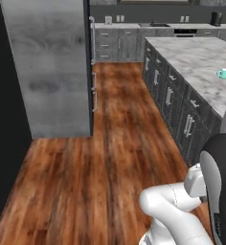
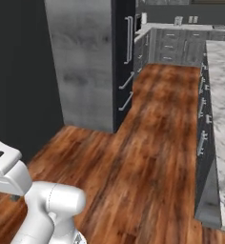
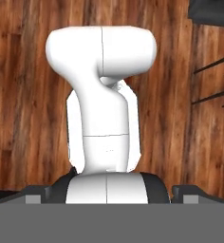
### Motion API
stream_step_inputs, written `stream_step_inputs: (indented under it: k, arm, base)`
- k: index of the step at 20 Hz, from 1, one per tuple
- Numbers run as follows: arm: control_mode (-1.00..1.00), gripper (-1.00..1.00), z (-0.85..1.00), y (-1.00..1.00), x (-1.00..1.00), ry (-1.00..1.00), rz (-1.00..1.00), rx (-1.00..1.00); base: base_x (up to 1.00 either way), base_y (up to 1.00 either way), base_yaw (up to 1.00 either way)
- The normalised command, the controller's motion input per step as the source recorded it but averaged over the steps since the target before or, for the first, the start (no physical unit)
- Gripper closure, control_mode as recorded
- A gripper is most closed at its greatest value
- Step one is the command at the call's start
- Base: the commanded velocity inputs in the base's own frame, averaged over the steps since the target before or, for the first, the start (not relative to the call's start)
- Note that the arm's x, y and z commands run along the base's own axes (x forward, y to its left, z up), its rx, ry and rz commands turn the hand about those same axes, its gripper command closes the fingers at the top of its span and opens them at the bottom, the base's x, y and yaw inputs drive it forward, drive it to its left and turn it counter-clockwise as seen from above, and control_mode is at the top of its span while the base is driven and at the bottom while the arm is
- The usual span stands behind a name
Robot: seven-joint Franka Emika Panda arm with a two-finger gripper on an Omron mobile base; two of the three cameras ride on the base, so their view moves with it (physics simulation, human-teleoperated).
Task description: Pick the mug on the counter and place it in the cabinet with the handle facing the right, like the mugs already inside.
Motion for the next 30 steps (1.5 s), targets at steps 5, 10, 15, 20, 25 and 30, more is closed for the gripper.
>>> stream_step_inputs:
  k: [5, 10, 15, 20, 25, 30]
  arm:
    - [1.0, -1.0, 0.0, 0.0, 0.0, 0.0, 0.0, 0.0]
    - [1.0, -1.0, 0.0, 0.0, 0.0, 0.0, 0.0, 0.0]
    - [1.0, -1.0, 0.0, 0.0, 0.0, 0.0, 0.0, 0.0]
    - [1.0, -1.0, 0.0, 0.0, 0.0, 0.0, 0.0, 0.0]
    - [1.0, -1.0, 0.0, 0.0, 0.0, 0.0, 0.0, 0.0]
    - [1.0, -1.0, 0.0, 0.0, 0.0, 0.0, 0.0, 0.0]
  base:
    - [0.65, 0.21, -0.23]
    - [0.66, 0.31, -0.23]
    - [0.67, 0.32, -0.22]
    - [0.73, 0.29, -0.18]
    - [0.73, 0.27, -0.16]
    - [0.63, 0.28, -0.2]
